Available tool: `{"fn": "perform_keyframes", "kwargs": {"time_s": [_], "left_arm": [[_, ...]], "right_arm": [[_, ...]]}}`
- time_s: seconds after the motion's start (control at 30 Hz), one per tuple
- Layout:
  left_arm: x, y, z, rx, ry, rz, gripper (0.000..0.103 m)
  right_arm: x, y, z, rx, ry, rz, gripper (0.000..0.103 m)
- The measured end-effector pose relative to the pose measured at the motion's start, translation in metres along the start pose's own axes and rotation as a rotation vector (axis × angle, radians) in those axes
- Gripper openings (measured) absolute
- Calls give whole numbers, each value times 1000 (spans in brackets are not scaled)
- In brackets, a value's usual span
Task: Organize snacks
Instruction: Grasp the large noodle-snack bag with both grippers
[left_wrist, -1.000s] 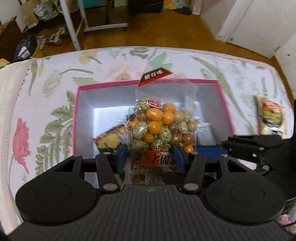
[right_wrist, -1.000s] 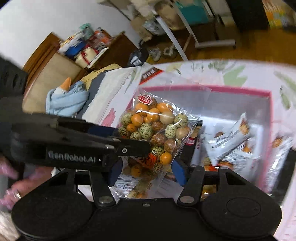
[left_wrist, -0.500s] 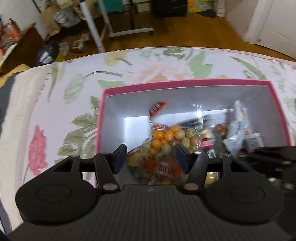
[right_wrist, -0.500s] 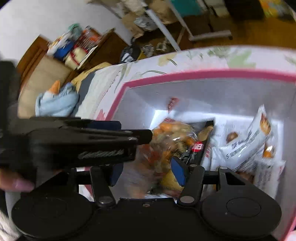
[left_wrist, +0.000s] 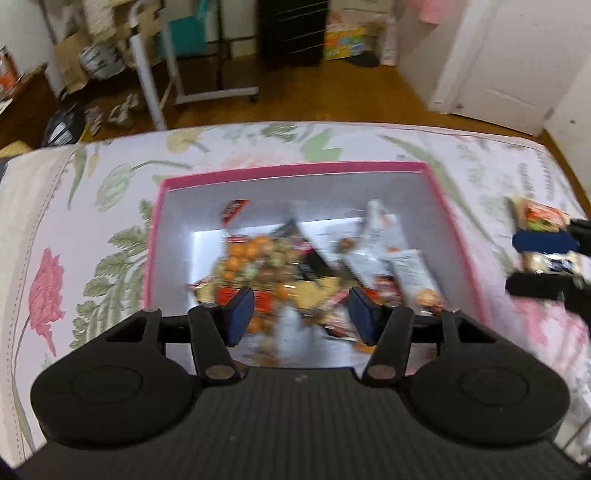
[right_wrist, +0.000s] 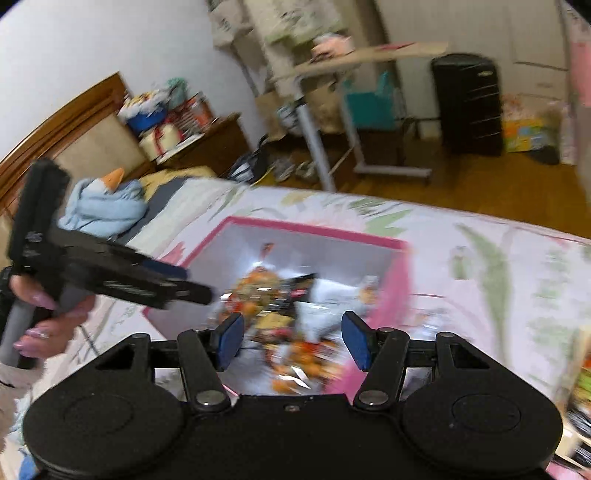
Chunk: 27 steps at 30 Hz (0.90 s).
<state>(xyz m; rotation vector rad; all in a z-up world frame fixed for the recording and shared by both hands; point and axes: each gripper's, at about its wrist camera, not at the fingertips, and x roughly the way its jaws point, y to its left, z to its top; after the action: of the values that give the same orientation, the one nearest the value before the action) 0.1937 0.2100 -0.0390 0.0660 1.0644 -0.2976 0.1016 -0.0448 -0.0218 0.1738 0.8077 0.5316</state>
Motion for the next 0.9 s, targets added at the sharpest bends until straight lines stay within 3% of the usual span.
{"fn": "perform_keyframes", "kwargs": {"time_s": [0.2, 0.5, 0.7, 0.9], "left_arm": [[-20, -58, -8, 103, -33, -66, 50], [-15, -145, -14, 224, -17, -176, 49], [6, -199, -11, 258, 0, -267, 49], [40, -246, -2, 300, 10, -309, 50]], "right_arm": [[-57, -39, -42, -8, -74, -120, 64], [-90, -73, -88, -14, -90, -209, 65], [-100, -112, -113, 35, -74, -313, 70], [-119, -156, -121, 84, -66, -412, 74]]}}
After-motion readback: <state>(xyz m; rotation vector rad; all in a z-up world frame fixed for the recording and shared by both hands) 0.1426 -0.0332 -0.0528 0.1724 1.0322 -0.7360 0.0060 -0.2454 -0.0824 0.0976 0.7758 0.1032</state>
